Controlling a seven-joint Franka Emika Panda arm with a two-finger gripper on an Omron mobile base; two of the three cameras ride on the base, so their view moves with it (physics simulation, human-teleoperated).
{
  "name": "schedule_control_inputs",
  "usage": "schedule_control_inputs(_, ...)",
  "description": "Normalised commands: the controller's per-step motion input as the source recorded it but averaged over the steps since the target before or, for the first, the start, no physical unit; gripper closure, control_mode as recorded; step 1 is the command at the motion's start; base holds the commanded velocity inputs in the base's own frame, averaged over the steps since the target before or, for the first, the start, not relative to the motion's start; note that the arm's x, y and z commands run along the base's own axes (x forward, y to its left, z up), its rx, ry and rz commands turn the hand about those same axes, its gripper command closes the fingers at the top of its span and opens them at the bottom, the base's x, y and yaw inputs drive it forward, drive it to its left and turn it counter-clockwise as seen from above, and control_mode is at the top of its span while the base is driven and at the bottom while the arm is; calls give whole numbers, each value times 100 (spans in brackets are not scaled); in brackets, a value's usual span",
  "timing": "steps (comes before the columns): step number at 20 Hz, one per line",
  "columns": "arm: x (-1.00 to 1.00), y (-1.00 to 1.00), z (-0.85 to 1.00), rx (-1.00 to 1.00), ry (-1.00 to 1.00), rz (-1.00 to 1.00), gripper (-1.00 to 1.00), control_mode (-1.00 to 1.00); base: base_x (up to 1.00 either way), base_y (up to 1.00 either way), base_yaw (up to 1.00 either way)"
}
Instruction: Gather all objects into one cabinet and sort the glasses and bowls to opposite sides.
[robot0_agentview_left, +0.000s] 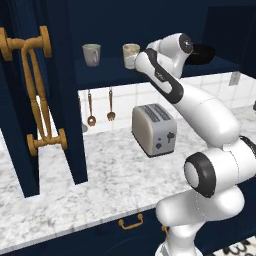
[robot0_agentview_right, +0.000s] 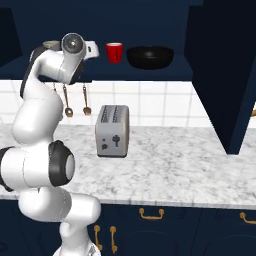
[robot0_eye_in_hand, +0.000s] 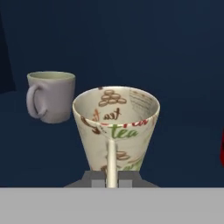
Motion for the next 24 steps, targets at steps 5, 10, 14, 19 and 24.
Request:
schedule_control_inputs(5, 25, 0, 0, 0, 10, 0, 100, -100, 0, 0, 0)
schedule_control_inputs(10, 20, 0, 0, 0, 0, 0, -100, -100, 0, 0, 0)
schedule_control_inputs(14, -8, 0, 2, 0, -9, 0, -100, -100, 0, 0, 0)
schedule_control_inputs(19, -88, -9, 2, 4, -16, 0, -100, -100, 0, 0, 0)
schedule_control_inputs(24, -100, -51, 0, 16, -14, -7, -100, -100, 0, 0, 0)
